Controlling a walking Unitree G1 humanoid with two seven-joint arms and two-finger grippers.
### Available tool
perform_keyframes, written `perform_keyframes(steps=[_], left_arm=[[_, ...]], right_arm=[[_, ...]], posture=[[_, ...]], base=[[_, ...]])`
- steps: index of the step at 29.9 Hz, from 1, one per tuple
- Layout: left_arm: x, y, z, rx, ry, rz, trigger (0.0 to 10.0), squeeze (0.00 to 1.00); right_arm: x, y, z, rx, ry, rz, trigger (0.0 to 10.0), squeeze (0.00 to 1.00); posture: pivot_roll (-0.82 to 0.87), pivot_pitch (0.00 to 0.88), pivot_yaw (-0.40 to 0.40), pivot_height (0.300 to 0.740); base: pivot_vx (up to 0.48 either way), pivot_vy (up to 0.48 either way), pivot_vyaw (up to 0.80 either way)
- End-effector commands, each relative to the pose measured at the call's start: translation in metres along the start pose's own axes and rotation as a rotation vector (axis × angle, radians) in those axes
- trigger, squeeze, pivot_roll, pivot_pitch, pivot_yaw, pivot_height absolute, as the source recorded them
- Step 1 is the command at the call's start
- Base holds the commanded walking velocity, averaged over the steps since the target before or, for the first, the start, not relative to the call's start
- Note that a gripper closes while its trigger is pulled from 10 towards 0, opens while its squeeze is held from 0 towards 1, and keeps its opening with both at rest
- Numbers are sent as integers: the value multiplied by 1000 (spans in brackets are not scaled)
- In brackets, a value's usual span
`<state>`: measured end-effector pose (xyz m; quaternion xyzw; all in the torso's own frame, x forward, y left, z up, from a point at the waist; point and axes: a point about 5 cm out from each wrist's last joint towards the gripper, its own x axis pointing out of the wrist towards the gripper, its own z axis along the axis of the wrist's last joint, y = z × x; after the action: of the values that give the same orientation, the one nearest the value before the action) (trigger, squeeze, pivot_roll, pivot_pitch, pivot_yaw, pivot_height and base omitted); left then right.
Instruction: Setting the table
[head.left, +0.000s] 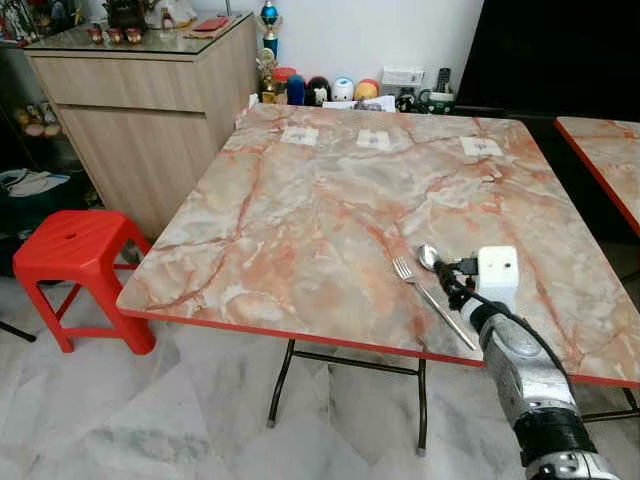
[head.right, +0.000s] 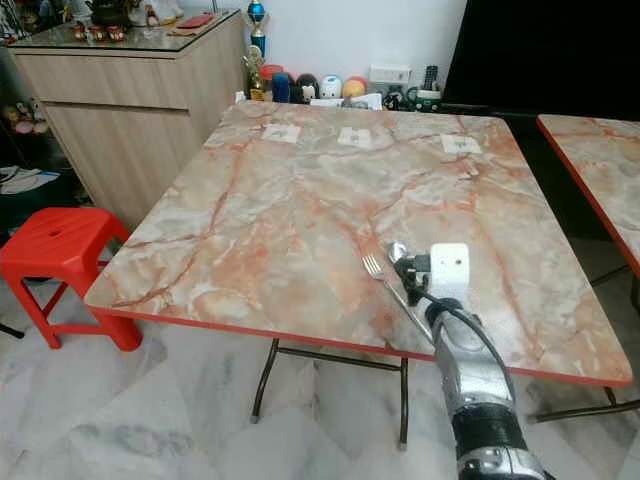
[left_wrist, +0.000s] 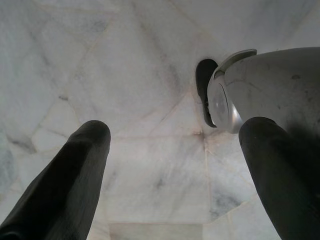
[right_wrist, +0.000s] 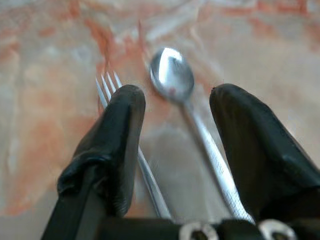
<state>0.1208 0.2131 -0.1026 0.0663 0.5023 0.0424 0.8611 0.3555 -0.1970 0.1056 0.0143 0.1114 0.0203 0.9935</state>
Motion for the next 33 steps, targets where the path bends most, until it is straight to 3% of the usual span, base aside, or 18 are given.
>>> perform_keyframes(steps=[1,2,3,6,10,17,22,26,33], left_arm=[[-1,-16,-4,32,22,-59,10000,0],[-1,-16,-4,32,22,-59,10000,0],[-1,-15,-4,26,19,-55,10000,0],[-1,-15,-4,7,9,-56,10000,0],[-1,-16,-2,-10,-20,-49,10000,0],[-1,-15,-2,-38,-30,-42,10000,0],[-2,-14,-3,-44,-22,-33,10000,0],[-1,-14,-3,-53,-22,-27,10000,0],[-1,-13,-2,-56,-27,-27,10000,0]], right_arm=[[5,3,7,0,-27,-5,10000,890],[5,3,7,0,-27,-5,10000,890],[6,5,18,29,-100,-16,10000,0],[4,9,34,24,-210,-13,10000,0],[-14,12,42,3,-371,-38,10000,0],[-43,9,21,-8,-376,-11,10000,0],[-69,-3,1,-40,-332,-43,10000,0],[-74,-5,-7,-24,-309,-65,10000,0],[-67,12,-3,14,-319,-55,10000,0]], posture=[[-3,67,-11,740],[-3,67,-11,740],[7,72,-11,740],[7,73,-12,740],[9,72,-20,740],[16,73,-27,740],[-13,63,-21,740],[-16,59,-20,740],[-5,34,-18,740]], base=[[0,0,0],[0,0,0],[0,0,0],[0,0,0],[0,0,0],[0,0,0],[0,0,0],[0,0,0],[123,0,0]])
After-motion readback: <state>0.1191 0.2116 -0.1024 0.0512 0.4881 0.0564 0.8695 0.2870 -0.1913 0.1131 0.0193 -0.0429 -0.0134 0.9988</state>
